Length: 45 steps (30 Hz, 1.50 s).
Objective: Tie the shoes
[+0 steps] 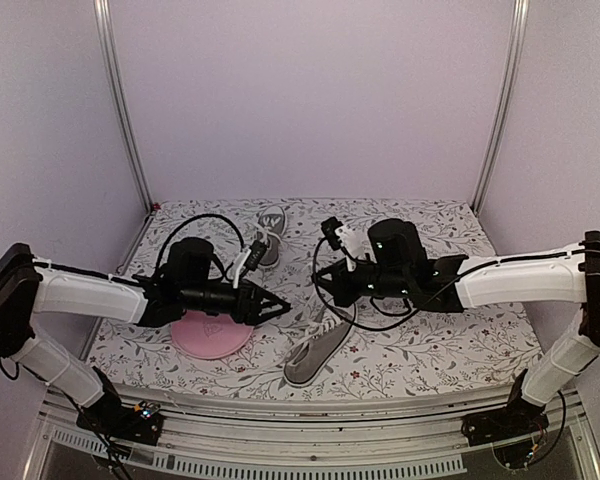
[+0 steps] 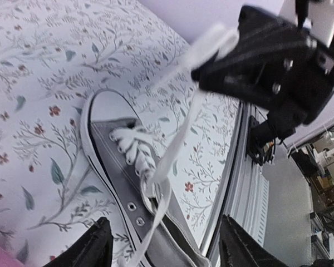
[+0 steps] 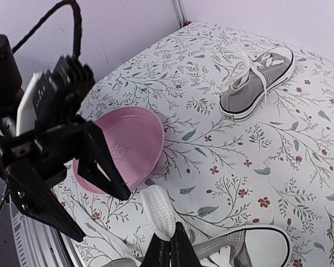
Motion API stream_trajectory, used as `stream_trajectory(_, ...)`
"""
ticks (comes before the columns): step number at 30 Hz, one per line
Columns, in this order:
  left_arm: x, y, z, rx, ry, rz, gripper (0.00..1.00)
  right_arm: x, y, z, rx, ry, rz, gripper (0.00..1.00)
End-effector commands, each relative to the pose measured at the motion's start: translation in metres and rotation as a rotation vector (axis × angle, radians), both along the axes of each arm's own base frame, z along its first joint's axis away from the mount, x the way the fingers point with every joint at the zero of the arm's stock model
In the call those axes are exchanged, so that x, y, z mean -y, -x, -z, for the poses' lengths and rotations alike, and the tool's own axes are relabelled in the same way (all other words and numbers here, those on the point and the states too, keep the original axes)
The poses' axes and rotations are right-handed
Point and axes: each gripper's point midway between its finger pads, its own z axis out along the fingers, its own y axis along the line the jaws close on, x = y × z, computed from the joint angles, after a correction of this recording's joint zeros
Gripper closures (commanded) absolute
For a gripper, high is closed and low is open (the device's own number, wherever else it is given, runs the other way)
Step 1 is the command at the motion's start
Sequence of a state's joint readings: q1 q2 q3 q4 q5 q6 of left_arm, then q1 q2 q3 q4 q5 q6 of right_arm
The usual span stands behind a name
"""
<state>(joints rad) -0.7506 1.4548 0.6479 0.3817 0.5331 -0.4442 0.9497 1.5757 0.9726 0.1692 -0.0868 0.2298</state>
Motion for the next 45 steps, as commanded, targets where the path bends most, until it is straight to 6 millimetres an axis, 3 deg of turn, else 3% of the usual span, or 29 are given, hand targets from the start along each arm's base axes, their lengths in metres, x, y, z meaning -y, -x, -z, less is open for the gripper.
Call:
stream_trajectory(1, 0.02, 0.041, 0.019, -0.085, 0.036, 0.088, 0.35, 0.022, -0.003, -0.01, -0.009, -0.051, 0.103, 0.98)
stream_trajectory(5, 0.027, 0.06, 0.054, -0.176, -0.008, 0.119, 0.35, 0.031, 0.005, -0.01, -0.036, -0.083, 0.115, 0.98)
stream_trajectory(8, 0.031, 0.067, 0.068, -0.215, -0.019, 0.13, 0.35, 0.034, 0.011, -0.018, -0.026, -0.125, 0.102, 0.98)
stream_trajectory(14, 0.056, 0.097, 0.073, -0.273, 0.021, 0.234, 0.35, 0.041, 0.011, -0.031, -0.002, -0.152, 0.121, 0.98)
stream_trajectory(19, 0.067, 0.107, 0.081, -0.296, 0.016, 0.261, 0.36, 0.046, 0.012, -0.04, 0.015, -0.165, 0.128, 0.98)
stream_trajectory(22, 0.064, 0.101, 0.082, -0.283, -0.003, 0.222, 0.36, 0.049, 0.013, -0.04, 0.018, -0.163, 0.139, 0.98)
stream_trajectory(25, 0.059, 0.08, 0.079, -0.213, -0.075, 0.112, 0.38, 0.056, 0.012, -0.04, 0.022, -0.161, 0.165, 0.98)
stream_trajectory(30, 0.05, 0.056, 0.072, -0.1, -0.201, -0.023, 0.55, 0.061, 0.012, -0.04, 0.022, -0.165, 0.185, 0.98)
stream_trajectory(35, 0.058, 0.055, 0.07, -0.081, -0.226, -0.003, 0.62, 0.06, 0.011, -0.034, 0.012, -0.154, 0.184, 0.98)
stream_trajectory(42, 0.064, 0.058, 0.086, -0.074, -0.305, -0.002, 0.57, 0.06, 0.012, -0.033, 0.011, -0.154, 0.18, 0.98)
stream_trajectory(45, 0.062, 0.053, 0.088, -0.061, -0.324, -0.032, 0.66, 0.061, 0.012, -0.035, 0.018, -0.156, 0.184, 0.98)
